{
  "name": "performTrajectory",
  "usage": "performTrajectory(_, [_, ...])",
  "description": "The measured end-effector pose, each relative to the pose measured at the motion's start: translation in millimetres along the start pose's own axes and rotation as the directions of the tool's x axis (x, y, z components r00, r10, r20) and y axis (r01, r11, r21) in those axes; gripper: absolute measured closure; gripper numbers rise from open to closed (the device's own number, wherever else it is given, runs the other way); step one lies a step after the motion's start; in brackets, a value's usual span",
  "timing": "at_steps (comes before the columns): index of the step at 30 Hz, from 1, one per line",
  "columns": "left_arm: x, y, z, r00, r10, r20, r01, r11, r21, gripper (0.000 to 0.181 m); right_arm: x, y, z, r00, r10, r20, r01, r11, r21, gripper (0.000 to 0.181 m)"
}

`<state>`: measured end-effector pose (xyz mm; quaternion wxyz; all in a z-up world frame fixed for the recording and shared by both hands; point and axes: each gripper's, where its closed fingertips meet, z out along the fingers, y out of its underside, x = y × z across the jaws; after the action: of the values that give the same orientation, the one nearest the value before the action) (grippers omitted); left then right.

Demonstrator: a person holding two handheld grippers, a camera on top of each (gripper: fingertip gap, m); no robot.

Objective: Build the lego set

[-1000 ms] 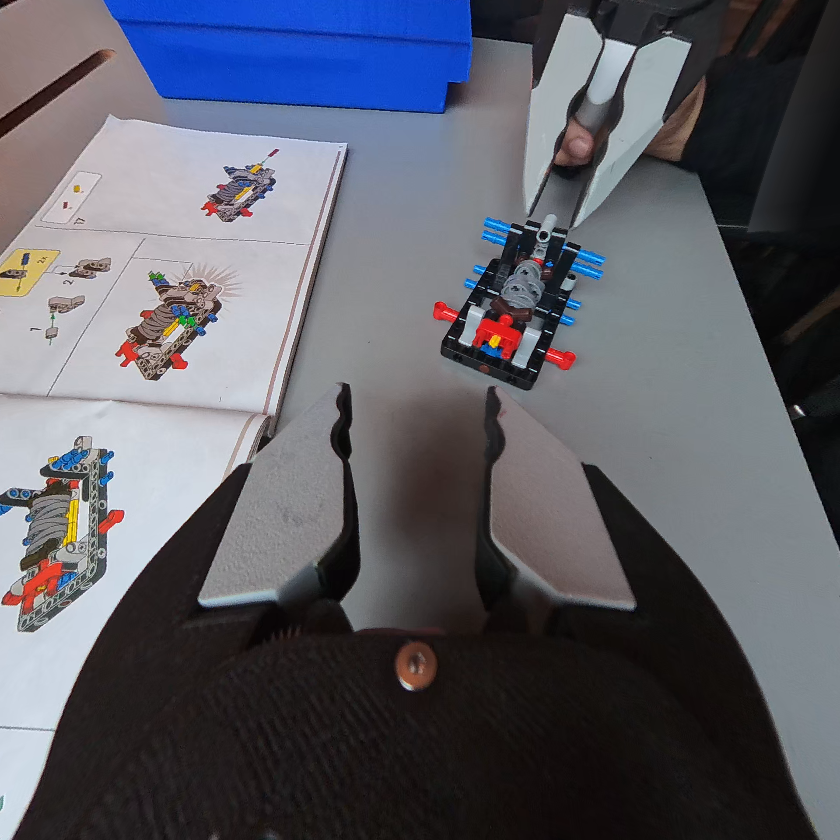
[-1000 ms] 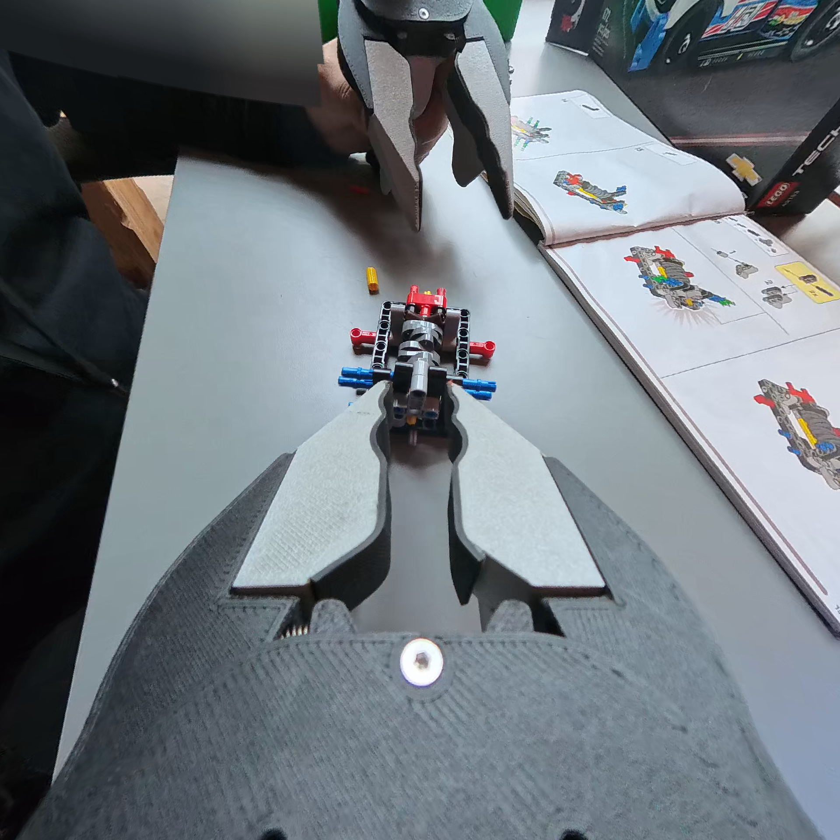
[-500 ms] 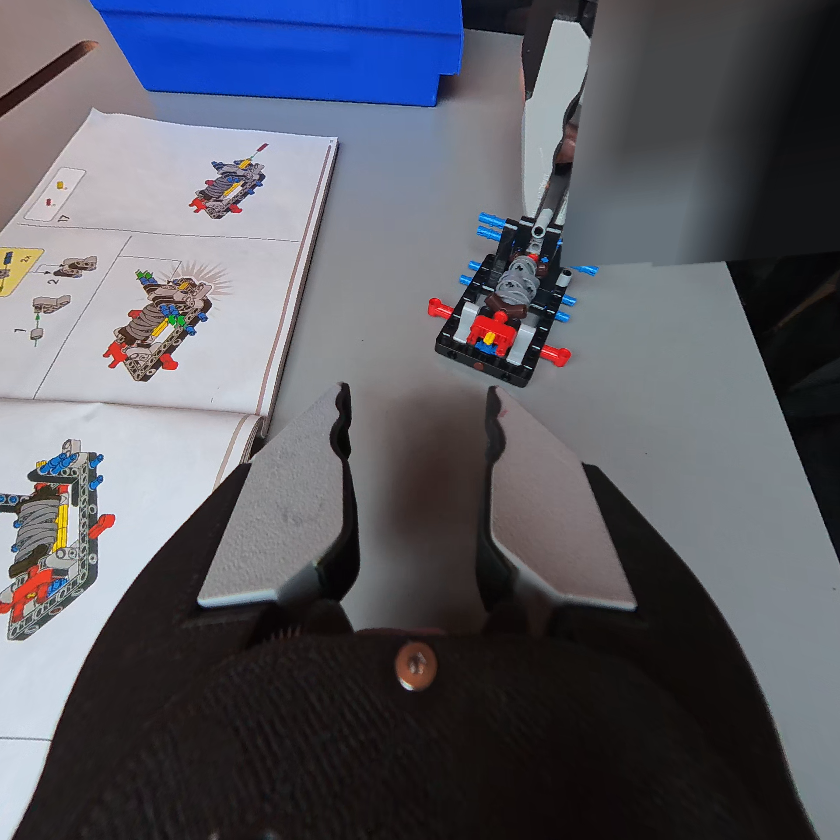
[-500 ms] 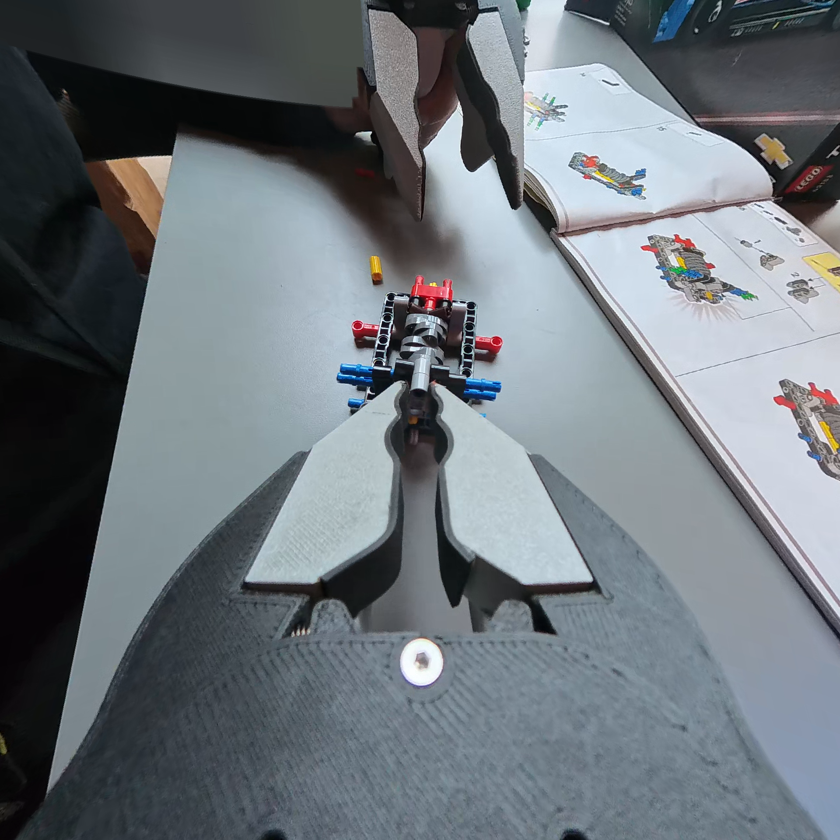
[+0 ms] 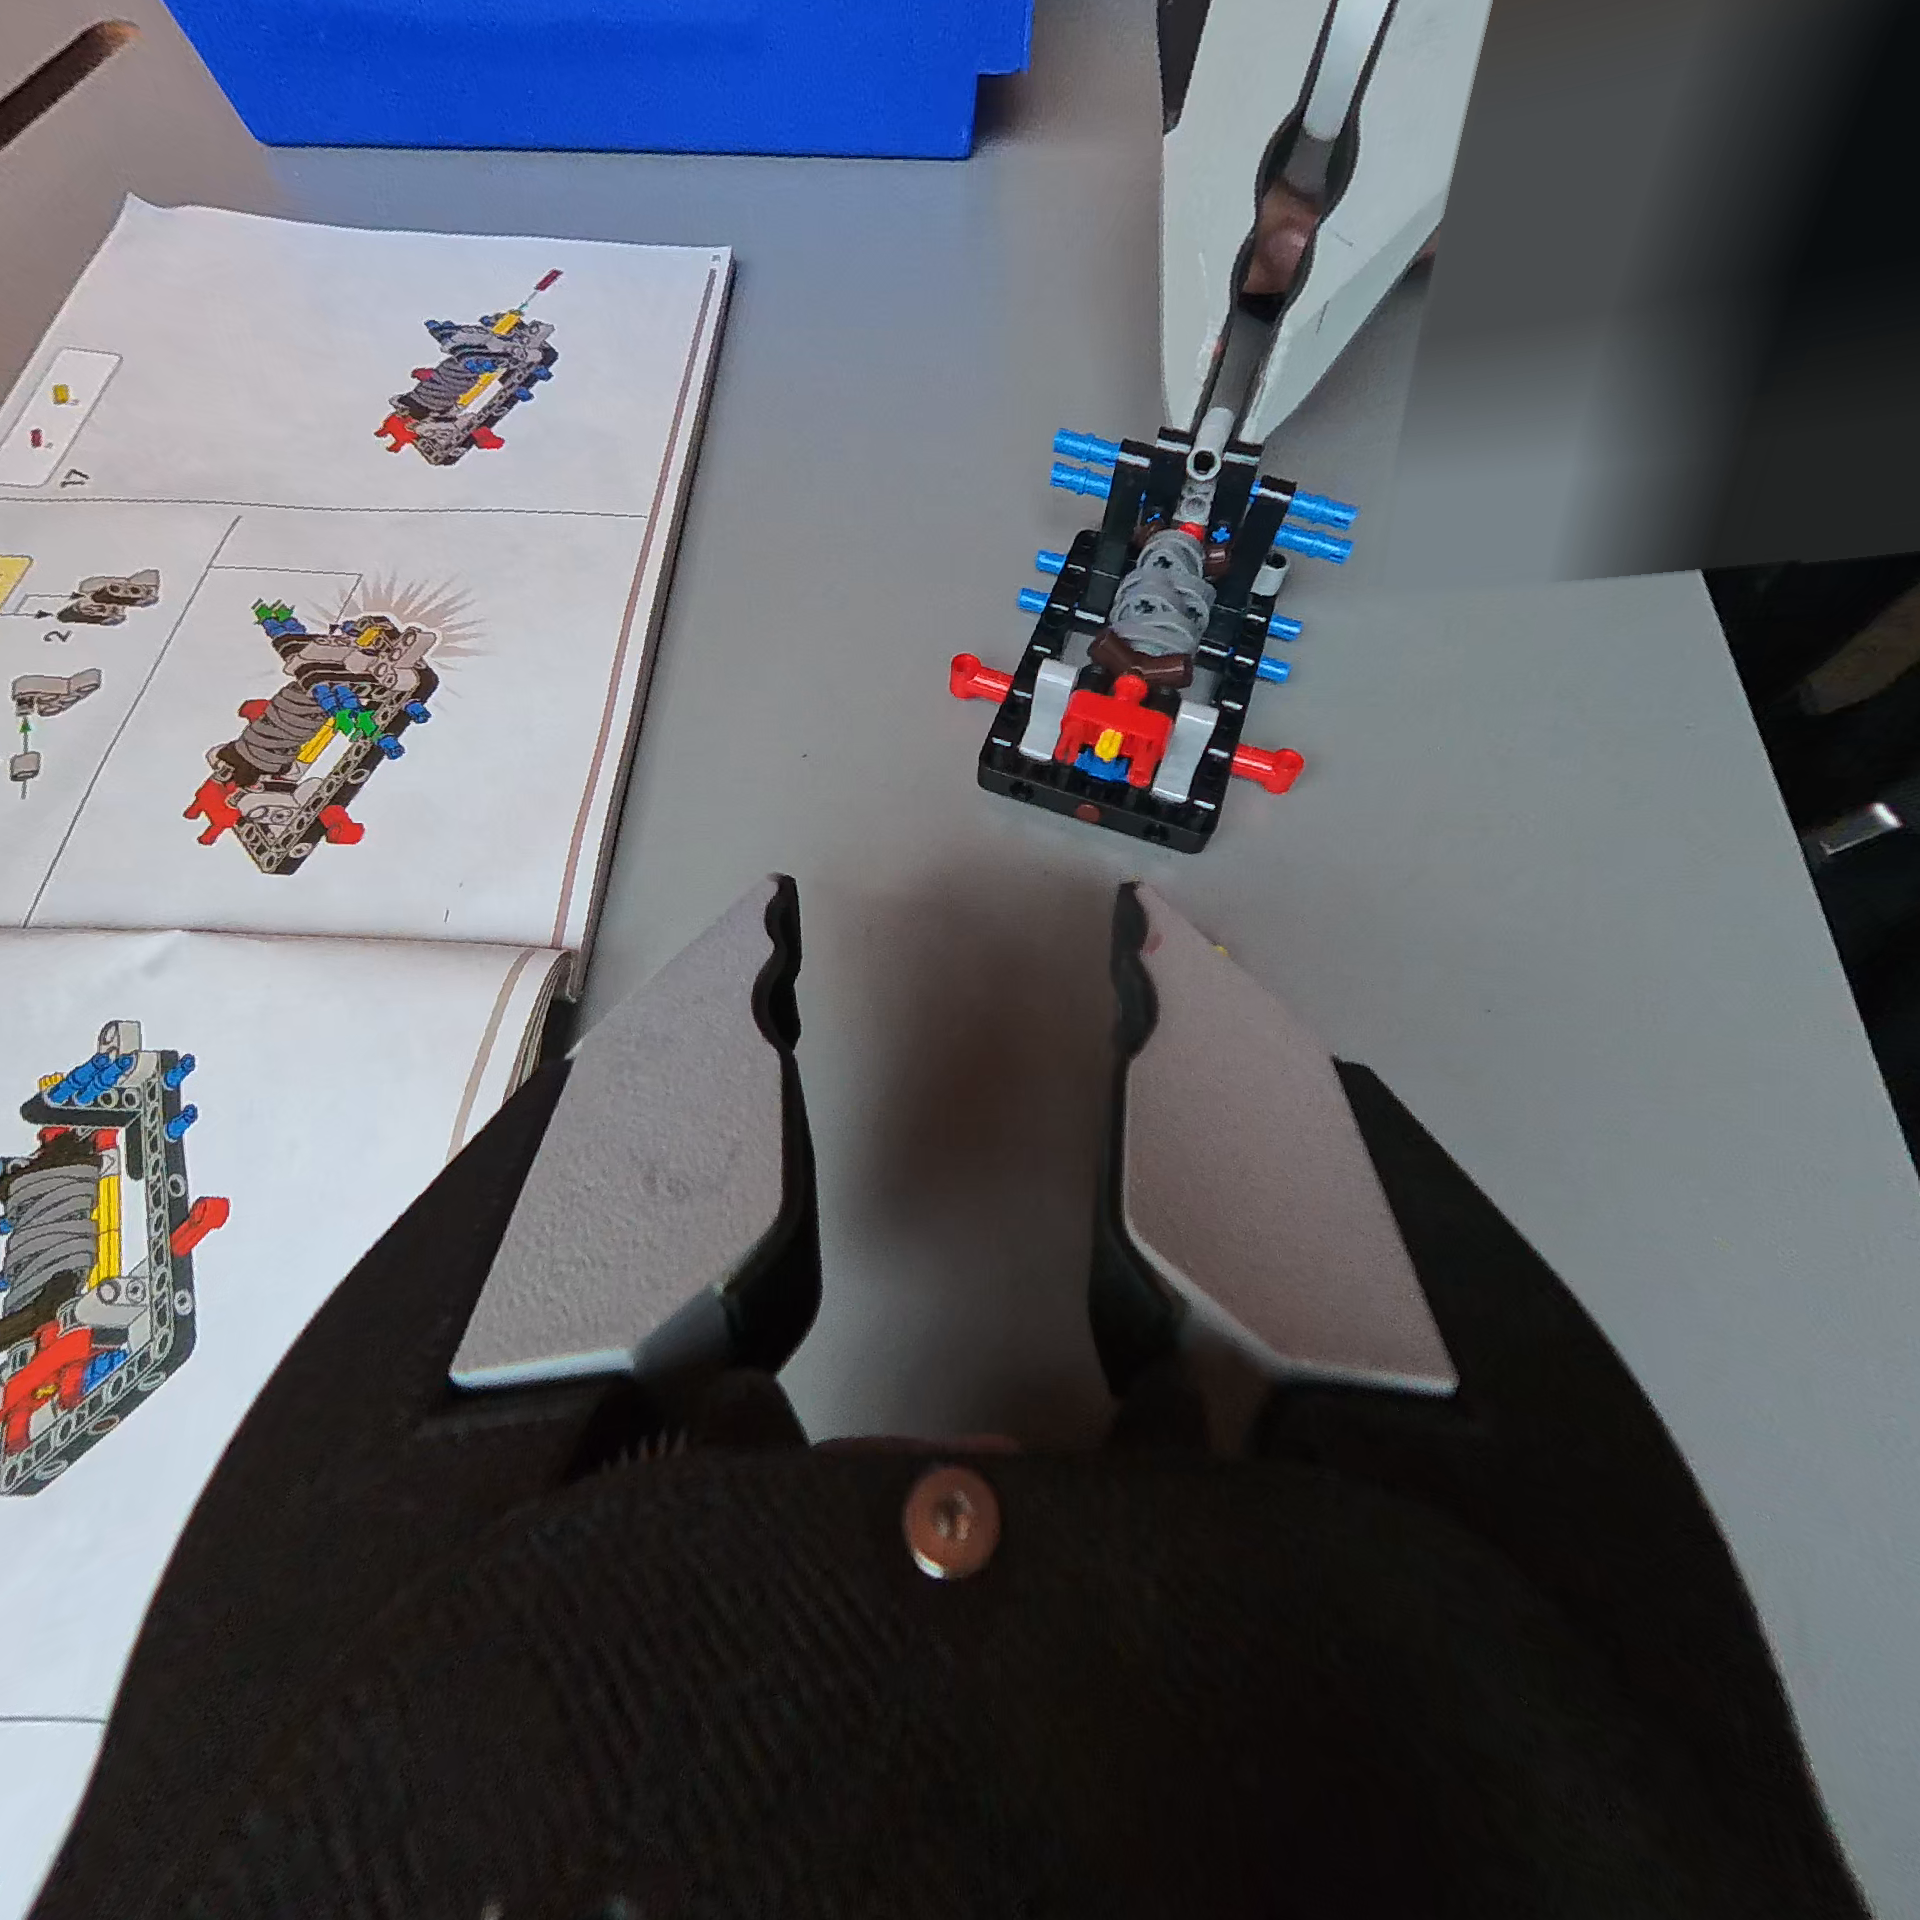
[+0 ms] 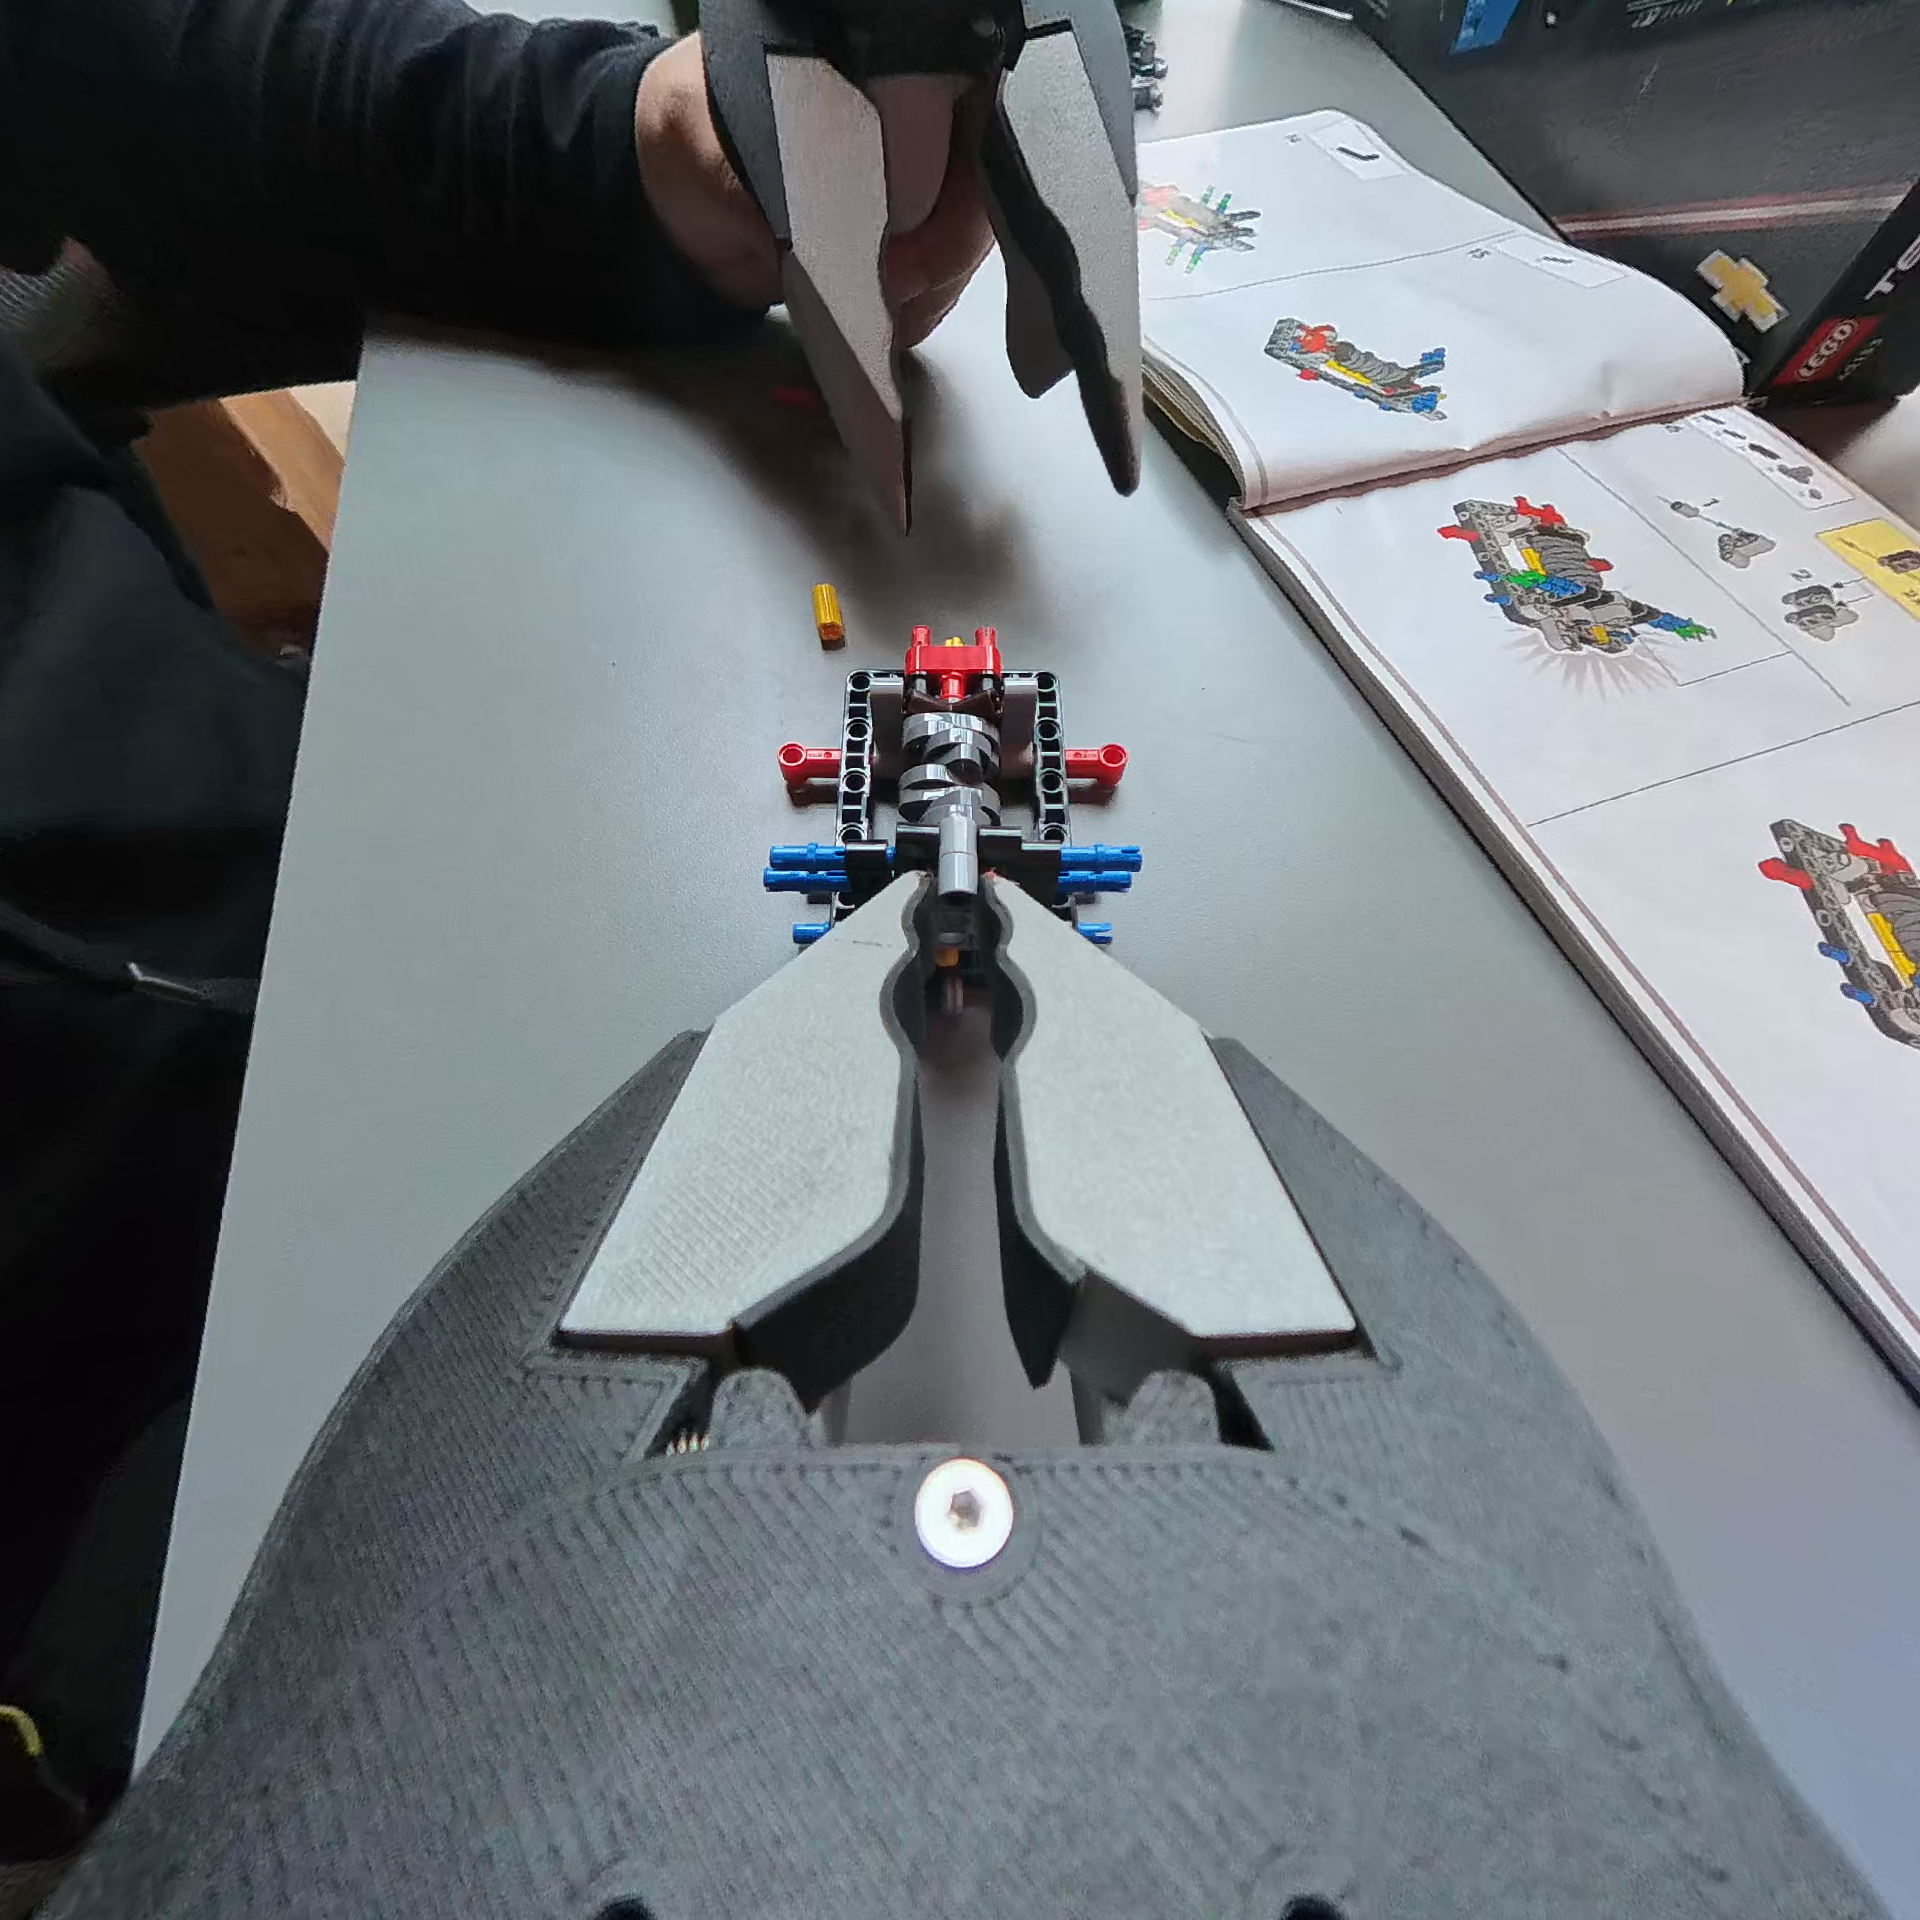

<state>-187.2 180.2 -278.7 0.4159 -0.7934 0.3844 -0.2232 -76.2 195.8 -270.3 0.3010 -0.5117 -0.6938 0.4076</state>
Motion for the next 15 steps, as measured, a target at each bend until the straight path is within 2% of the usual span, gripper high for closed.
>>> performTrajectory(6, [4.2,4.4,4.3,0.999,0.031,-0.009,-0.031,0.999,-0.038,0.124,0.4,0.2,0.1,0.998,0.057,0.038,-0.057,0.998,-0.002,0.178])
performTrajectory(12, [3.3,0.7,2.4,0.999,0.034,0.006,-0.034,0.999,-0.012,0.125,0.4,0.1,0.2,0.995,0.092,0.044,-0.092,0.996,-0.002,0.178])
performTrajectory(15, [13.2,-4.8,6.3,0.999,0.044,-0.028,-0.044,0.999,0.006,0.122,0.3,0.2,0.2,0.994,0.1,0.046,-0.1,0.995,-0.002,0.178])
